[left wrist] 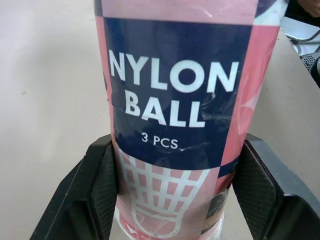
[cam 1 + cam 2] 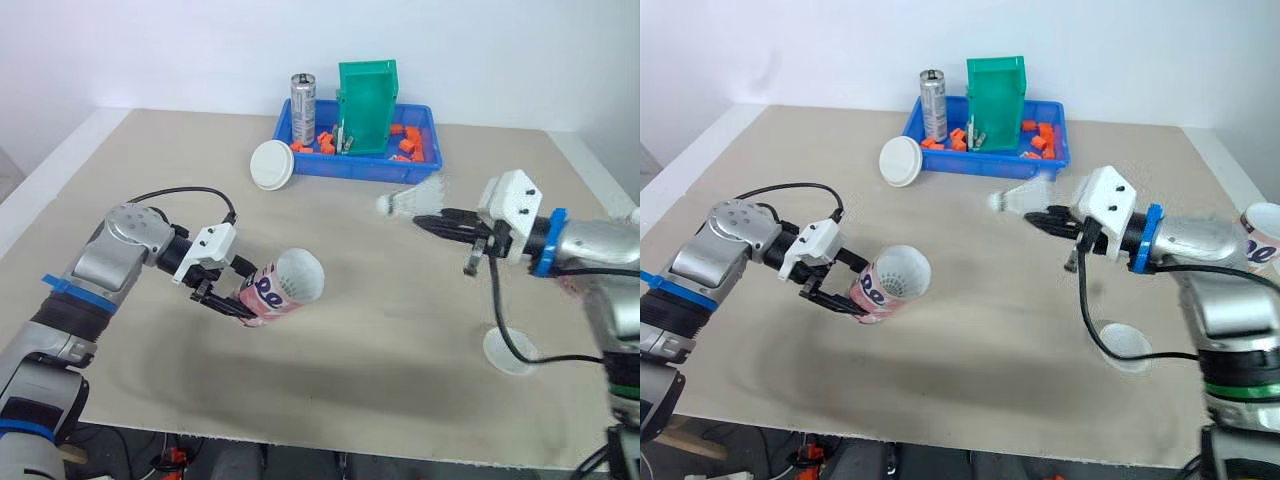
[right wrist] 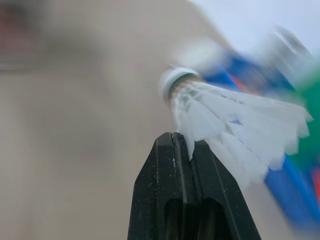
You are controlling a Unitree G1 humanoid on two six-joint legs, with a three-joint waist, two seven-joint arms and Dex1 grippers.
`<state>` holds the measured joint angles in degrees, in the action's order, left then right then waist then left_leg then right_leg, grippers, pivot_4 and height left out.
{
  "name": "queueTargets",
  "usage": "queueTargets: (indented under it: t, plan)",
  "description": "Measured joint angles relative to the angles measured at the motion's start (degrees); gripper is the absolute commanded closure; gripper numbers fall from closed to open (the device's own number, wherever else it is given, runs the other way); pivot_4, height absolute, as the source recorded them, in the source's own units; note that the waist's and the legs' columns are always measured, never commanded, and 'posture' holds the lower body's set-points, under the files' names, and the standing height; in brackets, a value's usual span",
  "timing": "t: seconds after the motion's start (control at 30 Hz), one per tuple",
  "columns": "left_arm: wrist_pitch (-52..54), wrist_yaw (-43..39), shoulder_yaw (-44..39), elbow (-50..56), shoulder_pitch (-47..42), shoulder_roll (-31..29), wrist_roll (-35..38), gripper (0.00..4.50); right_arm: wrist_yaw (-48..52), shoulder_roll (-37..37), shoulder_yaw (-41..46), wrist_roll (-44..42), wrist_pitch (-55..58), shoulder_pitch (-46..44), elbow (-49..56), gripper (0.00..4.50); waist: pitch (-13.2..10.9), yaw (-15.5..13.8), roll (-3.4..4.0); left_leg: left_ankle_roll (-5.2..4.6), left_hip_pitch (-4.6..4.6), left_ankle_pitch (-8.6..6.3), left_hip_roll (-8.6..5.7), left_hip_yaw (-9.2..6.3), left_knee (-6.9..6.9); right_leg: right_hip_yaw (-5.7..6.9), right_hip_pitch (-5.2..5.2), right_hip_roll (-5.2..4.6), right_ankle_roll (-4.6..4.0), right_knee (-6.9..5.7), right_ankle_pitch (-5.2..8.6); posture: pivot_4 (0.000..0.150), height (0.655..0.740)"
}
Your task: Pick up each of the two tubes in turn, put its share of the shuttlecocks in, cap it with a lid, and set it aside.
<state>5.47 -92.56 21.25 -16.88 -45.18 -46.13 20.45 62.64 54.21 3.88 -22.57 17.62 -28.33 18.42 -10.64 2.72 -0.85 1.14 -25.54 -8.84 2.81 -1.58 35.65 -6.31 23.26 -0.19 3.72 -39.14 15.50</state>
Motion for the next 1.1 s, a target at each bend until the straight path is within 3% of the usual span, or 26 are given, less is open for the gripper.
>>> queueTargets:
  t: [0.13, 0.57, 0.73, 0.83, 1.1]
  plan:
    - [0.0, 0.0, 0.0, 0.0, 0.0, 0.5, -0.1, 1.42, 4.8, 0.9, -4.3, -3.2, 2.5, -4.4, 6.1, 4.45, 0.0, 0.1, -0.01, 0.03, 0.02, 0.03, 0.03, 0.08, 0.18, -0.02, 0.02, -0.02, -0.22, 0.00, -0.08, 0.150, 0.7362]
    - [0.1, 0.0, -0.9, 0.0, 0.0, 0.8, -0.2, 1.42, 10.5, -5.5, -17.9, 1.9, 0.5, -15.0, 5.0, 4.45, 0.0, 0.0, -0.03, 0.09, -0.01, 0.09, 0.05, 0.17, 0.07, -0.04, 0.10, -0.05, -0.05, 0.00, -0.13, 0.150, 0.7362]
    - [1.1, 0.0, -0.9, 0.1, 0.1, 0.8, -0.2, 1.42, 11.3, -8.4, -21.8, 4.9, 1.6, -18.1, 3.6, 2.90, 0.0, 0.0, -0.03, 0.09, -0.01, 0.09, 0.05, 0.14, 0.04, -0.01, 0.12, -0.04, -0.08, 0.00, -0.11, 0.150, 0.7362]
    - [1.2, 0.0, -0.9, 0.1, 0.1, 0.8, -0.2, 1.42, 12.1, -8.9, -21.8, 3.6, 4.0, -19.0, 3.8, 1.52, 0.0, 0.0, -0.03, 0.09, -0.01, 0.09, 0.05, 0.13, 0.04, -0.01, 0.10, -0.04, -0.07, 0.00, -0.12, 0.150, 0.7362]
    - [1.3, 0.0, -0.9, 0.1, 0.6, 0.8, -0.2, 1.42, 13.4, -6.4, -13.2, -5.5, 9.5, -17.4, 4.8, 1.52, 0.0, 0.0, -0.03, 0.09, -0.01, 0.09, 0.05, 0.09, 0.05, 0.01, 0.07, -0.05, -0.08, 0.00, -0.12, 0.150, 0.7362]
